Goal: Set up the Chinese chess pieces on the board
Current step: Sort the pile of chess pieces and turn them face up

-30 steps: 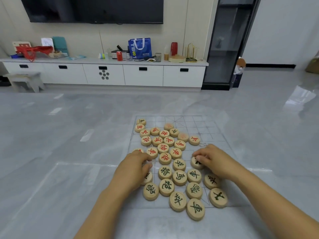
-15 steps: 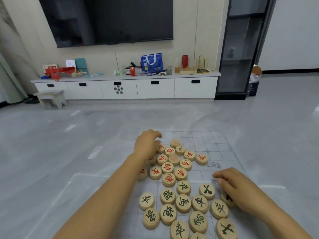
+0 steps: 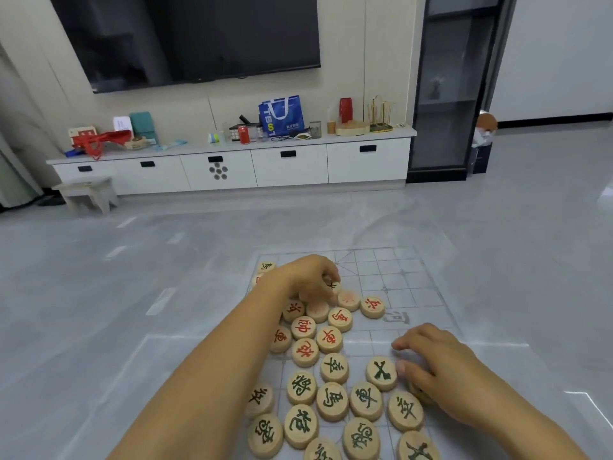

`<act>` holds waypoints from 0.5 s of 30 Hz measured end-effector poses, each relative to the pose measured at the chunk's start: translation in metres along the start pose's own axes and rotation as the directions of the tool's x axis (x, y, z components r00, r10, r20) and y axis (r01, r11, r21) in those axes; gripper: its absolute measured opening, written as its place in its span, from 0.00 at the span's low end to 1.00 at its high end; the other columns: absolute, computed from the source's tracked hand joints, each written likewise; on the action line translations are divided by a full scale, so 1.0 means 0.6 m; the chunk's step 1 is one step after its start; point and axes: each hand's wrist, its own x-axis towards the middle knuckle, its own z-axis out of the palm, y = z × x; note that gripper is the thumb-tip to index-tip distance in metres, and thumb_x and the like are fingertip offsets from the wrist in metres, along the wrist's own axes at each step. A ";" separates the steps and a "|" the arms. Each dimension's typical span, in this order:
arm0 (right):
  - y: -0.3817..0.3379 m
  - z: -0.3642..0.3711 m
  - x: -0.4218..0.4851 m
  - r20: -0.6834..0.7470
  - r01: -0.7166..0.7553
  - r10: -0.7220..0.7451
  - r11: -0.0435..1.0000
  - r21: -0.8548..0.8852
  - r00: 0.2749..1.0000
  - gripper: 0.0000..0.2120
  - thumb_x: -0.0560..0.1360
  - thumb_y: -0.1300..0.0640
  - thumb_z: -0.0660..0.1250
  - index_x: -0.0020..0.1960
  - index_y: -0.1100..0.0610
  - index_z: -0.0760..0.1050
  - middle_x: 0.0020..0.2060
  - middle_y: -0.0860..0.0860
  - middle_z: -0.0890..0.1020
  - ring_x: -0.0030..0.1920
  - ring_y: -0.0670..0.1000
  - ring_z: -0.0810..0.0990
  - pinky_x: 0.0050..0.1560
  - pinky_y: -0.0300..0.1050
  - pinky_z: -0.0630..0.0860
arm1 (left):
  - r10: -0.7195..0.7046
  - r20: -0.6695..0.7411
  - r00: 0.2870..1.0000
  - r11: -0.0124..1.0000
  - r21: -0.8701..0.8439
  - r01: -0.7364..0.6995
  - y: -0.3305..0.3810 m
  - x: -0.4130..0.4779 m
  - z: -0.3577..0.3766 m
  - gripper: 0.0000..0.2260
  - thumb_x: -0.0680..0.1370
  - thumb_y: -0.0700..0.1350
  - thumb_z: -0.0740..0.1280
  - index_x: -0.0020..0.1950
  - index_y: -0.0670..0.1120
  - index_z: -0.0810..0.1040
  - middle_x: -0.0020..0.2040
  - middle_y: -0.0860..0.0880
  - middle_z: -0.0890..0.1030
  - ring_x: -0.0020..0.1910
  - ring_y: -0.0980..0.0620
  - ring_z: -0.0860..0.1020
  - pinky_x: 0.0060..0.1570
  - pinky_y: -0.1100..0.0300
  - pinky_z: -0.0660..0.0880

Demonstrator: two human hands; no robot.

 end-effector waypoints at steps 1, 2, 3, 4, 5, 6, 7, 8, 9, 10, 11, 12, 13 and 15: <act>-0.001 0.000 0.000 0.001 0.000 0.000 1.000 -0.006 1.000 0.16 0.78 0.47 0.56 0.65 0.44 0.67 0.63 0.40 0.66 0.64 0.44 0.65 0.65 0.39 0.62 | 0.015 -0.023 1.000 1.000 0.016 -0.015 -0.001 -0.002 0.005 0.18 0.70 0.43 0.73 0.58 0.48 0.76 0.61 0.51 0.76 0.55 0.51 0.74 0.56 0.55 0.73; -0.002 0.001 0.001 0.001 0.000 0.000 1.000 -0.010 1.000 0.16 0.78 0.47 0.57 0.65 0.45 0.67 0.63 0.40 0.67 0.64 0.44 0.65 0.65 0.39 0.63 | 0.035 -0.073 0.997 0.999 0.015 -0.034 -0.002 -0.006 0.009 0.17 0.71 0.42 0.71 0.59 0.48 0.76 0.59 0.50 0.76 0.54 0.50 0.74 0.53 0.57 0.73; -0.003 0.001 0.002 0.000 -0.001 0.001 1.000 -0.012 1.000 0.16 0.78 0.47 0.57 0.65 0.45 0.67 0.63 0.41 0.67 0.64 0.44 0.65 0.65 0.39 0.63 | 0.047 -0.146 0.988 0.999 -0.015 -0.050 -0.001 -0.015 0.010 0.16 0.72 0.42 0.70 0.60 0.48 0.75 0.57 0.50 0.76 0.53 0.51 0.74 0.50 0.59 0.71; -0.004 0.001 0.003 -0.001 -0.001 0.001 1.000 -0.015 1.000 0.16 0.78 0.47 0.57 0.65 0.45 0.67 0.64 0.41 0.67 0.64 0.44 0.65 0.65 0.40 0.63 | 0.035 -0.224 0.974 0.996 -0.075 -0.053 0.000 -0.027 0.006 0.16 0.74 0.42 0.68 0.61 0.48 0.75 0.57 0.51 0.76 0.53 0.51 0.74 0.49 0.60 0.70; -0.004 0.001 0.003 -0.002 -0.001 0.001 1.000 -0.021 1.000 0.16 0.78 0.47 0.57 0.65 0.45 0.67 0.64 0.41 0.67 0.64 0.45 0.65 0.65 0.40 0.63 | 0.016 -0.309 0.951 0.987 -0.149 -0.065 -0.001 -0.043 0.000 0.15 0.74 0.42 0.67 0.61 0.49 0.75 0.57 0.51 0.76 0.54 0.52 0.74 0.50 0.61 0.69; -0.004 0.000 0.004 -0.004 -0.003 0.003 1.000 -0.027 1.000 0.16 0.78 0.47 0.57 0.66 0.45 0.67 0.64 0.42 0.67 0.64 0.45 0.65 0.65 0.40 0.63 | -0.008 -0.389 0.921 0.974 -0.213 -0.081 -0.004 -0.063 -0.010 0.16 0.74 0.42 0.68 0.61 0.49 0.75 0.55 0.52 0.76 0.53 0.53 0.74 0.51 0.61 0.70; -0.004 0.000 0.004 -0.003 -0.008 0.008 1.000 -0.030 1.000 0.17 0.78 0.47 0.57 0.66 0.45 0.67 0.64 0.42 0.67 0.64 0.45 0.65 0.65 0.40 0.63 | -0.030 -0.443 0.896 0.966 -0.245 -0.088 -0.011 -0.086 -0.019 0.16 0.73 0.42 0.69 0.61 0.49 0.75 0.54 0.52 0.75 0.52 0.54 0.74 0.52 0.61 0.70; -0.004 0.000 0.003 -0.003 -0.013 0.013 0.999 -0.031 1.000 0.17 0.78 0.47 0.57 0.66 0.46 0.67 0.64 0.42 0.67 0.64 0.46 0.65 0.65 0.41 0.63 | -0.040 -0.458 0.888 0.969 -0.235 -0.078 -0.020 -0.115 -0.026 0.16 0.73 0.42 0.70 0.61 0.48 0.76 0.52 0.51 0.74 0.50 0.54 0.74 0.51 0.61 0.70; -0.005 0.000 0.003 -0.003 -0.015 0.015 0.999 -0.034 1.000 0.17 0.78 0.47 0.57 0.66 0.46 0.67 0.64 0.43 0.67 0.64 0.46 0.65 0.65 0.41 0.63 | -0.041 -0.437 0.899 0.981 -0.188 -0.047 -0.028 -0.147 -0.029 0.17 0.73 0.43 0.70 0.61 0.48 0.76 0.51 0.51 0.74 0.48 0.53 0.74 0.49 0.62 0.70; -0.006 0.001 0.004 -0.005 -0.012 0.012 0.999 -0.038 1.000 0.17 0.78 0.47 0.57 0.66 0.46 0.67 0.64 0.43 0.67 0.64 0.46 0.66 0.65 0.42 0.64 | -0.044 -0.390 0.920 0.992 -0.128 -0.007 -0.038 -0.179 -0.026 0.17 0.72 0.43 0.71 0.61 0.49 0.77 0.50 0.52 0.73 0.47 0.53 0.73 0.47 0.64 0.69; -0.009 0.002 0.005 -0.005 -0.008 0.007 0.999 -0.043 1.000 0.17 0.78 0.47 0.58 0.66 0.46 0.67 0.64 0.43 0.68 0.64 0.46 0.66 0.65 0.42 0.64 | -0.056 -0.333 0.941 0.996 -0.083 0.030 -0.047 -0.209 -0.017 0.17 0.72 0.44 0.71 0.60 0.50 0.77 0.49 0.52 0.73 0.45 0.54 0.73 0.44 0.66 0.69; -0.012 0.002 0.006 -0.003 -0.004 0.004 0.999 -0.050 1.000 0.17 0.78 0.47 0.58 0.66 0.46 0.67 0.64 0.44 0.68 0.64 0.47 0.66 0.65 0.42 0.64 | -0.078 -0.278 0.957 0.995 -0.075 0.059 -0.053 -0.236 -0.002 0.18 0.71 0.45 0.72 0.60 0.51 0.77 0.48 0.53 0.74 0.42 0.56 0.73 0.41 0.69 0.68; -0.015 0.003 0.007 0.001 -0.005 0.005 0.998 -0.056 1.000 0.17 0.78 0.47 0.58 0.66 0.46 0.67 0.64 0.44 0.68 0.64 0.47 0.66 0.65 0.42 0.64 | -0.099 -0.240 0.966 0.993 -0.091 0.079 -0.055 -0.257 0.015 0.20 0.70 0.46 0.73 0.60 0.53 0.76 0.47 0.55 0.73 0.41 0.57 0.72 0.40 0.70 0.68; -0.020 0.005 0.009 0.007 -0.012 0.012 0.998 -0.066 1.000 0.17 0.78 0.47 0.58 0.66 0.46 0.67 0.64 0.45 0.68 0.64 0.47 0.66 0.65 0.42 0.64 | -0.117 -0.250 0.961 0.989 -0.114 0.091 -0.058 -0.275 0.046 0.20 0.69 0.45 0.73 0.58 0.57 0.72 0.48 0.56 0.73 0.39 0.60 0.71 0.38 0.71 0.68</act>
